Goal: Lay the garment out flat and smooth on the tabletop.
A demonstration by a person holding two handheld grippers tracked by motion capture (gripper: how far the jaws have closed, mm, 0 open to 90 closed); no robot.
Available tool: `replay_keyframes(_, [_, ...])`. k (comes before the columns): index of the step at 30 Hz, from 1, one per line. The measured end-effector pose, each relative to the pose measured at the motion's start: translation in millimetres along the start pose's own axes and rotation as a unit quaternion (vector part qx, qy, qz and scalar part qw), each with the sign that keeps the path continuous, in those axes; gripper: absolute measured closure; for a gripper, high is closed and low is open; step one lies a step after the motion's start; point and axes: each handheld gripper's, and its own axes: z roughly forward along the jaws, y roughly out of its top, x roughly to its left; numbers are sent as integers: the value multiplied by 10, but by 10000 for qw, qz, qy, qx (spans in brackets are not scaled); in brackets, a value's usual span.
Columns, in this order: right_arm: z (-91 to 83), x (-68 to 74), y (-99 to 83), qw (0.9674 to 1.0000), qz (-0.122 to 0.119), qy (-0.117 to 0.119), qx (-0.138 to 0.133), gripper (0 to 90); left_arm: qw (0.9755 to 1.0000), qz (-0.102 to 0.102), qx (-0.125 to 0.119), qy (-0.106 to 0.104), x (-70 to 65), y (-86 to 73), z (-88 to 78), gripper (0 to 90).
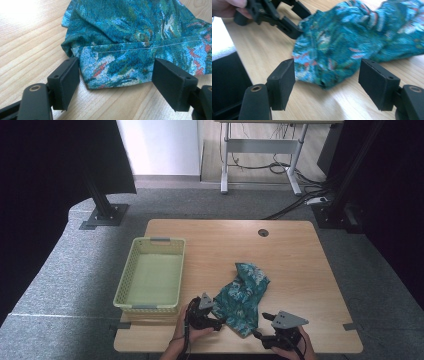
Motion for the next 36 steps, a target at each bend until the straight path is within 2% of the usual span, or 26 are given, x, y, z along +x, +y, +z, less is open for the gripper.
replay_keyframes(7, [99,151,41,9996,-278,91,27,291,10000,52,17,53,-1,8,8,228])
replay_keyframes(14, [195,150,29,9994,-253,169,146,290,10000,48,16,57,8,13,12,229])
replay_keyframes(19, [289,179,18,9992,-309,129,201,290,10000,57,21,65,5,13,12,230])
replay_keyframes(27, [484,200,-45,9974,-440,92,568,264,9999,92,29,115,-8,13,17,231])
replay_keyframes(31, [520,196,-68,9970,-453,1,632,270,9999,91,27,121,-9,13,17,232])
replay_keyframes(34, [516,186,-71,9972,-416,-24,622,299,9999,95,30,134,-11,12,17,233])
replay_keyframes(36, [507,174,-75,9974,-400,-105,595,369,9998,99,32,151,-15,12,16,234])
